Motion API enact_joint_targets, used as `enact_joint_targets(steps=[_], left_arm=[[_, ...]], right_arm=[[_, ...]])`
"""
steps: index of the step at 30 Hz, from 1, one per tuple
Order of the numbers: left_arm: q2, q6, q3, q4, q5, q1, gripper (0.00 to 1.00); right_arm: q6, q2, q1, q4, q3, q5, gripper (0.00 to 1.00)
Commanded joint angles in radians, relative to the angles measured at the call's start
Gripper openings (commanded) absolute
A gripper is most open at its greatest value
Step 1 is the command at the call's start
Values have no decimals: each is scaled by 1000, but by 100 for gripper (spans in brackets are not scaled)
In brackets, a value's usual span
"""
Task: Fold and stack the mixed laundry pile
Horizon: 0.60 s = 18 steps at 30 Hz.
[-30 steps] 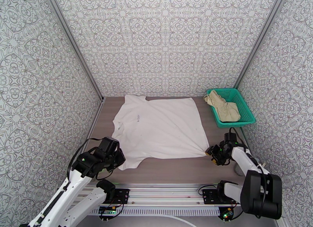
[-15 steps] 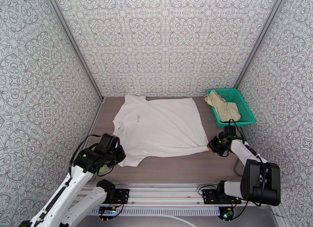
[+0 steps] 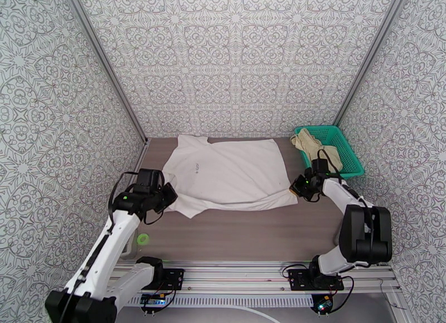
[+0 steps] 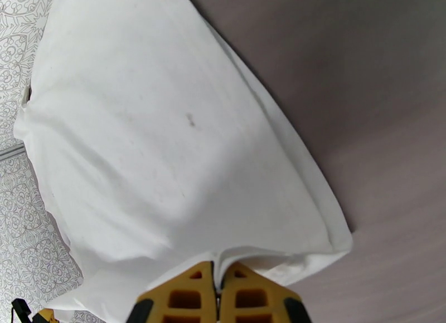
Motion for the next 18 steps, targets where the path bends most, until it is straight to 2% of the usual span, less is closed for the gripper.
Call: enact_joint_targets(steps=[1, 15, 18], left_arm=[[77, 66, 44, 121, 60, 50, 0], [396, 112, 159, 278, 104, 131, 0], [455, 111, 163, 304, 108, 159, 0]], right_arm=[[-21, 54, 4, 4, 58, 31, 0], [-12, 205, 40, 34, 199, 63, 0], [-12, 240, 44, 50, 231, 65, 3]])
